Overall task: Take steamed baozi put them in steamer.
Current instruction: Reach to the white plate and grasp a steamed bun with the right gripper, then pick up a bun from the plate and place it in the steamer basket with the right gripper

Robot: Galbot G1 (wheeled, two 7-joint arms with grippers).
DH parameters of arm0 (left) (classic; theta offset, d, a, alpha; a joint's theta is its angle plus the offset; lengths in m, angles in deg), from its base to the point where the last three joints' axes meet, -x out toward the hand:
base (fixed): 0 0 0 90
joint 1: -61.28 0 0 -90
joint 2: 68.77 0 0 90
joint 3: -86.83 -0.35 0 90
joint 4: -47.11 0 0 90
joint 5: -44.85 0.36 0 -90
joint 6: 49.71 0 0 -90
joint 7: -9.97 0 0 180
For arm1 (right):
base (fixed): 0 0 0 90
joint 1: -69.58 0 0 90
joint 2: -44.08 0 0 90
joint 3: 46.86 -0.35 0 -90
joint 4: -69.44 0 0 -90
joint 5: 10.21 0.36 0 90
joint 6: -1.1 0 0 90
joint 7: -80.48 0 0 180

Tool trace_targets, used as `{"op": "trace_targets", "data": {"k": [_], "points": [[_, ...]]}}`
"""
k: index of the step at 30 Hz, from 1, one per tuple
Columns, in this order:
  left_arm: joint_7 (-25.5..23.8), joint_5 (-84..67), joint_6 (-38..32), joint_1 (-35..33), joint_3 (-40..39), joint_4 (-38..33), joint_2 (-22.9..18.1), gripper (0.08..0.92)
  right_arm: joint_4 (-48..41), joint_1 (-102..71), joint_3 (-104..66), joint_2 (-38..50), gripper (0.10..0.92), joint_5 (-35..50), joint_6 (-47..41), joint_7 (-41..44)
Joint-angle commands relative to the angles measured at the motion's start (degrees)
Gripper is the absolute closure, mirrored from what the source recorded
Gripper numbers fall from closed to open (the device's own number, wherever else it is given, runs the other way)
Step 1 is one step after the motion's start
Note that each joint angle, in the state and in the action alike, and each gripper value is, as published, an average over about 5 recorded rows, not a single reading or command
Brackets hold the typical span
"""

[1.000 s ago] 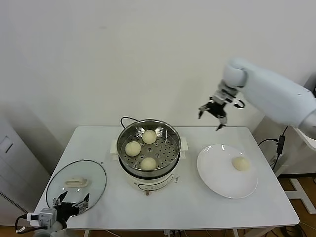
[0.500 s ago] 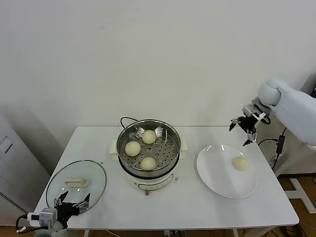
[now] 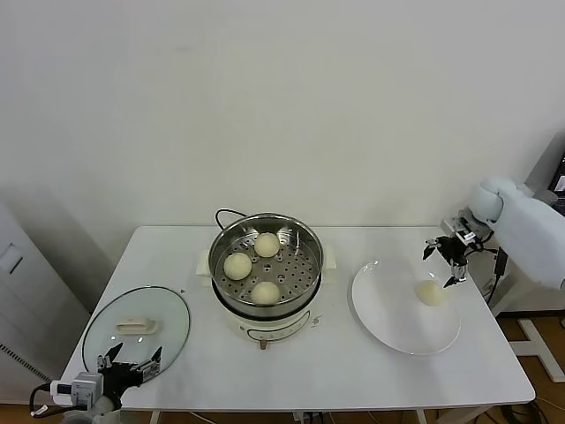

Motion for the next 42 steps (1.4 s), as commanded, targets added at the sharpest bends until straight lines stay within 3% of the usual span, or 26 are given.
{"op": "trace_targets", "data": {"k": [1, 21, 24, 35, 38, 42], "points": [[0.0, 0.0, -0.1, -0.1, -0.1, 0.1, 0.0, 0.177, -4.0, -5.1, -5.3, -1.7, 0.203, -5.0, 0.2, -2.2], [-0.1, 0.0, -0.3, -0.4, -0.2, 0.3, 0.0, 0.177, -10.8, -9.4, -13.0, -6.1, 0.207, -11.9, 2.2, -6.7], [-0.1, 0.0, -0.4, -0.4, -0.2, 0.3, 0.0, 0.177, -11.3, -9.5, -13.3, -6.5, 0.247, -12.1, 2.1, -6.7], [-0.1, 0.2, -0.5, -0.8, -0.2, 0.0, -0.1, 0.177, -10.2, -9.0, -13.0, -6.3, 0.534, -10.3, 1.2, -5.6], [-0.1, 0.4, -0.5, -1.0, -0.1, -0.1, -0.2, 0.177, -7.2, -7.4, -9.8, -4.9, 0.566, -7.1, -0.1, -4.7], [0.0, 0.7, -0.3, -1.2, 0.0, -0.2, -0.4, 0.177, 1.6, -2.1, 1.4, -0.3, 0.575, 4.0, -5.1, -3.7]]}}
